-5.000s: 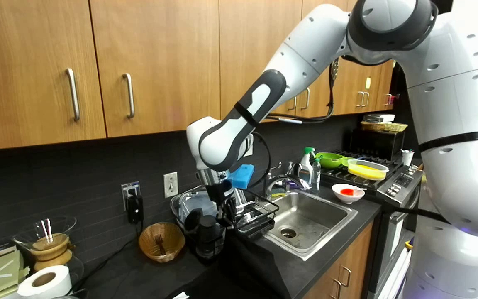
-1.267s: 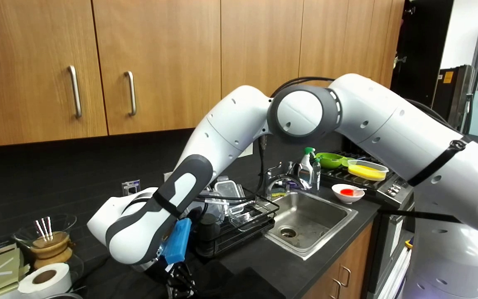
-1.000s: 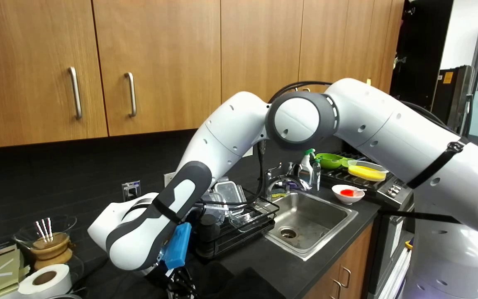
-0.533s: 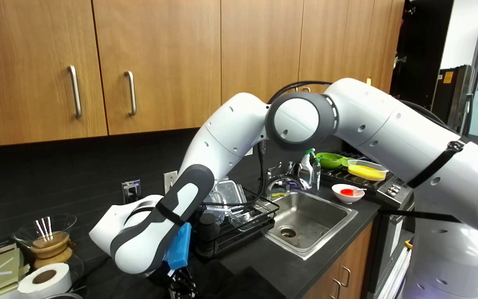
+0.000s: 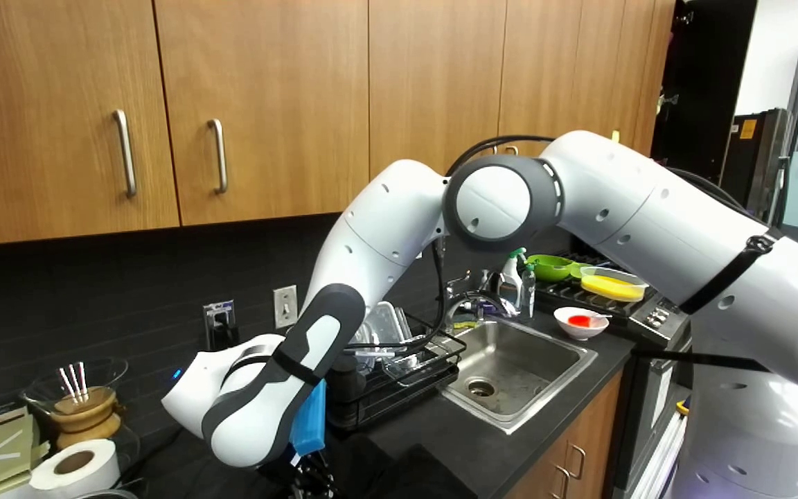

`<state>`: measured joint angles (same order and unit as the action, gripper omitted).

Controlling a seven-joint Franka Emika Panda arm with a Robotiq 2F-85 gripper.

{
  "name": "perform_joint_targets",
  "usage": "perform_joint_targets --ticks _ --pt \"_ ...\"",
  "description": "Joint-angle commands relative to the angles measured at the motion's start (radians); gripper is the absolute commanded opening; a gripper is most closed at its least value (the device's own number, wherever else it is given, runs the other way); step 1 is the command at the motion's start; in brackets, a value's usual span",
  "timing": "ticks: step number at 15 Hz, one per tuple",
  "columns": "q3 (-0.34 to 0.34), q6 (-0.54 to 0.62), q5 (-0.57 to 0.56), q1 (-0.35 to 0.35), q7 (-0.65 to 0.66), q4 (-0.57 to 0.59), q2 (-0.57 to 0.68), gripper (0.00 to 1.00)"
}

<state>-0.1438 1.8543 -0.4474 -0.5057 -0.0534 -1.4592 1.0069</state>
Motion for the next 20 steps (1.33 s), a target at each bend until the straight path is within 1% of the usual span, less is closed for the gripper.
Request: perform_joint_targets --ticks 1,3,6,7,9,10,11,12,14,15,20 --pt "0.004 0.037 -0.041 0.005 -0.03 -0.06 -0.032 0.31" --pt "0.004 0.049 -0.053 0.008 -0.036 -0.072 -0.036 0.41" --pt "0.007 0.075 -0.061 0.018 -0.031 -0.105 -0.058 0.6" --pt "0.011 0.09 -0.061 0.024 -0.018 -0.127 -0.073 0.68" --pt "0.017 0.153 -0.068 0.047 -0.011 -0.208 -0.125 0.82" --pt "0.021 0.194 -0.074 0.065 -0.013 -0.271 -0.164 0.88" --pt "0.015 0.119 -0.046 0.033 -0.019 -0.118 -0.058 0.96" --pt "0.016 0.13 -0.046 0.039 -0.018 -0.135 -0.067 0.78" --pt "0.016 0.129 -0.046 0.041 -0.019 -0.129 -0.063 0.92" --pt "0.016 0.129 -0.046 0.04 -0.019 -0.127 -0.061 0.96" --pt "0.014 0.128 -0.046 0.032 -0.018 -0.123 -0.058 0.96"
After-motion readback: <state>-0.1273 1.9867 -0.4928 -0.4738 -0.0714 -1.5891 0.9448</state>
